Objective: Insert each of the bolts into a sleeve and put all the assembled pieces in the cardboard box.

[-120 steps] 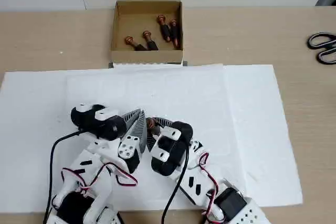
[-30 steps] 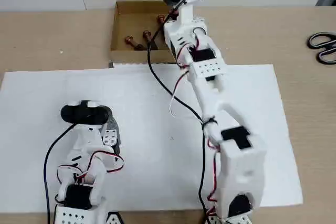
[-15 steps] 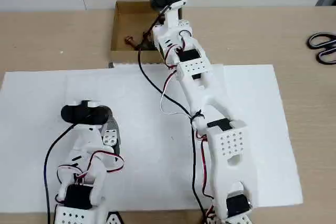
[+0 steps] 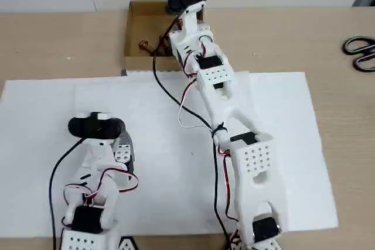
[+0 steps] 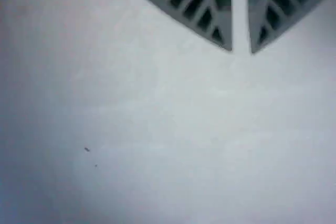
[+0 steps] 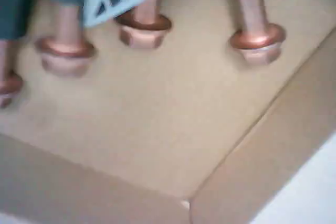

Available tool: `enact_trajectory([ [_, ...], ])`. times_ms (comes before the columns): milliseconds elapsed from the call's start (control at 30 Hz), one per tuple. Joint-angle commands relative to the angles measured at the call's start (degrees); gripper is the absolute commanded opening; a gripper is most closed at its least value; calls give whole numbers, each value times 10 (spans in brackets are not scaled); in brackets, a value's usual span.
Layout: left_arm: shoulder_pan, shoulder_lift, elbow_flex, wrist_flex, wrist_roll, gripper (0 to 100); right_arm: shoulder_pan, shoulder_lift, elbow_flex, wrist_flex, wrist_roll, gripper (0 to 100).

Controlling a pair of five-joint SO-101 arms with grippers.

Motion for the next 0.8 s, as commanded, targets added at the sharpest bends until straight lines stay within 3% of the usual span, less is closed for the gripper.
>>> enact_trajectory([
  [0, 4, 4, -2, 0, 3, 6, -2, -21, -29, 1, 7, 223],
  [300, 4, 4, -2, 0, 3, 6, 0, -87, -30, 7, 4, 213],
  [500, 4, 4, -2, 0, 3, 6, 0, -160, -30, 82, 3, 0],
  [767, 4, 4, -2, 0, 3, 6, 20, -246, -30, 204, -15, 4],
])
